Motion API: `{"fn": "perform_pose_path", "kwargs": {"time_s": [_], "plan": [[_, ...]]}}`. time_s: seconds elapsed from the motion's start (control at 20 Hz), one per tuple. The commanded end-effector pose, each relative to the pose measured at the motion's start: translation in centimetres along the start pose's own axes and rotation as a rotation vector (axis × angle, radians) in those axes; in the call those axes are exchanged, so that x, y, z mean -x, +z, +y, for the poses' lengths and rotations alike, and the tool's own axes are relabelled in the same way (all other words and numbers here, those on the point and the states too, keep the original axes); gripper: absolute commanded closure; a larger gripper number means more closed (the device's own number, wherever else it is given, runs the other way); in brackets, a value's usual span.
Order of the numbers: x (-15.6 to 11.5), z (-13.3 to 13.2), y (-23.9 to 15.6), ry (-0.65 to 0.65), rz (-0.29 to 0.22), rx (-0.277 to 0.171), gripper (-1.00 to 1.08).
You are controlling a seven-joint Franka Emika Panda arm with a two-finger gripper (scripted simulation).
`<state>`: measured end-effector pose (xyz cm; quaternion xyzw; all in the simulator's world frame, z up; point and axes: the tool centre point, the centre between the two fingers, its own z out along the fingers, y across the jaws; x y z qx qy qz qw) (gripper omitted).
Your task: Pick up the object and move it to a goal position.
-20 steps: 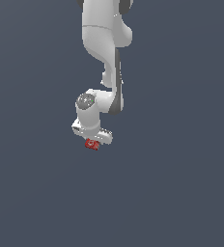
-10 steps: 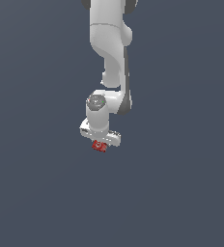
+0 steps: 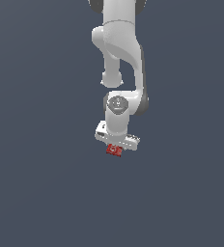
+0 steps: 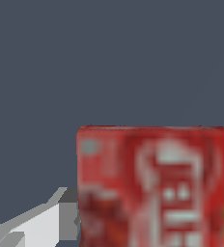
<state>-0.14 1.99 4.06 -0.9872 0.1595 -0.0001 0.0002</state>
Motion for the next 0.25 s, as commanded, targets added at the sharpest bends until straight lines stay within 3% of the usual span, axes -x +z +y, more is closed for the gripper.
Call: {"fn": "perform_pose_path", "kwargs": {"time_s": [0.0,0.2], "plan": [[-0.15,-1.05,-0.21,0.002,0.0,0.001,1.08],[-0.23,-1.62,-0.32,0.002,0.0,0.001,1.08]]}}
